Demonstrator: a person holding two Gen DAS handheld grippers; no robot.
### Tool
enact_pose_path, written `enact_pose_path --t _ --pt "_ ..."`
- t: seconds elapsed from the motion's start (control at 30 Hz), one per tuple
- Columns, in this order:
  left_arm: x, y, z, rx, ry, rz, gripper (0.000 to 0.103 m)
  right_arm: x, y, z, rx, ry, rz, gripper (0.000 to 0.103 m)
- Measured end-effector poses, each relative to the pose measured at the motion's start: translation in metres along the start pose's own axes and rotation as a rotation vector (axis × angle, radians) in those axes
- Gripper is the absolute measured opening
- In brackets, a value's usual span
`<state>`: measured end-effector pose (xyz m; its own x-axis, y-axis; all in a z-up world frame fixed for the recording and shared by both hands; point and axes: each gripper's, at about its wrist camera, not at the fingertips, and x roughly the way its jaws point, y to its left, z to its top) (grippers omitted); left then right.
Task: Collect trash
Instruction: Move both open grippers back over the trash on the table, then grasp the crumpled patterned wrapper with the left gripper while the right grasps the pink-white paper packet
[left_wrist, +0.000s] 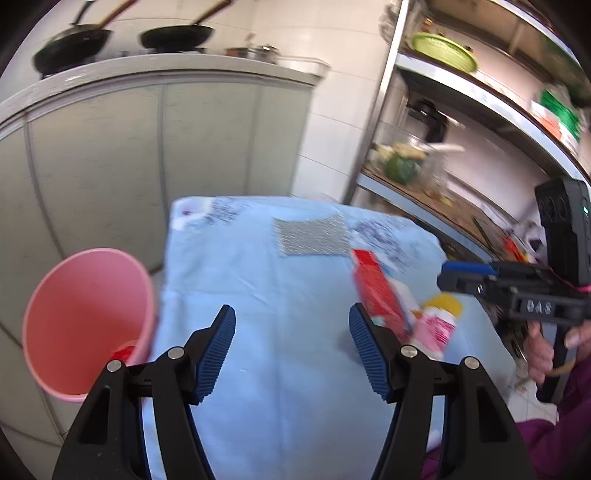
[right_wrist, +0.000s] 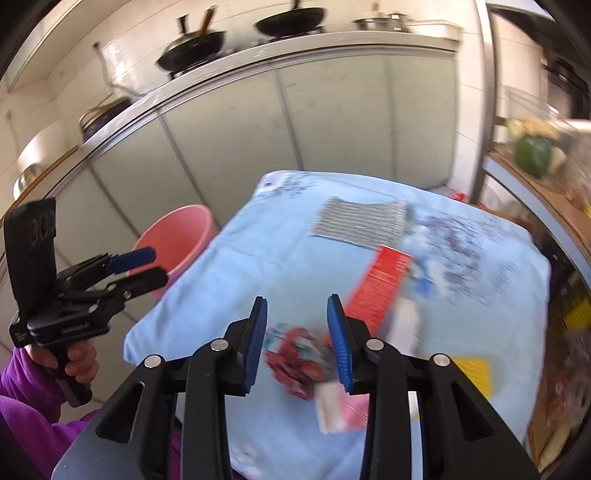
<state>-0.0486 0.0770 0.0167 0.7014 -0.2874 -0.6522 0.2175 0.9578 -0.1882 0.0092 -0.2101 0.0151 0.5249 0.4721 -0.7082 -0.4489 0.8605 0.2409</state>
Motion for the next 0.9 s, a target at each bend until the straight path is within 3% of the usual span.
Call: enact_pose_path --t 0.27,0.43,0.47,0.53,0.63,0.77,0.83,0.87,0.9 --pt "0.035 -0.047 -0.006 0.088 0.111 -0.136 0.063 -0.02 -0.044 -0.034 0.073 0.014 -0.083 0.034" --pt "0.066 -0.068 -0.011 0.152 0.188 -0.144 0.063 -0.026 -0.044 -0.051 0.048 0.046 -0.063 0.037" --pt "0.072 -0.071 -0.011 0.158 0.202 -0.14 0.063 -0.027 -0.043 -0.054 0.04 0.054 -0.056 0.047" --pt "0.082 -0.072 -0.013 0.162 0.23 -0.131 0.063 -0.027 -0.038 -0.06 0.02 0.068 -0.053 0.054" --pt "0.093 -0.073 -0.014 0.162 0.258 -0.123 0.063 -0.021 -0.043 -0.066 0.03 0.099 -0.063 0.054" --pt "0.101 -0.074 -0.015 0.16 0.28 -0.141 0.063 -0.009 -0.051 -0.07 0.088 0.145 -0.011 0.054" --pt "0.104 -0.075 -0.015 0.161 0.283 -0.142 0.057 -0.001 -0.053 -0.071 0.121 0.163 0.025 0.054" --pt "0.105 -0.074 -0.016 0.159 0.286 -0.147 0.045 0.004 -0.054 -0.071 0.141 0.175 0.046 0.054" --pt "0.107 -0.074 -0.016 0.156 0.287 -0.156 0.039 0.009 -0.056 -0.071 0.161 0.188 0.066 0.054"
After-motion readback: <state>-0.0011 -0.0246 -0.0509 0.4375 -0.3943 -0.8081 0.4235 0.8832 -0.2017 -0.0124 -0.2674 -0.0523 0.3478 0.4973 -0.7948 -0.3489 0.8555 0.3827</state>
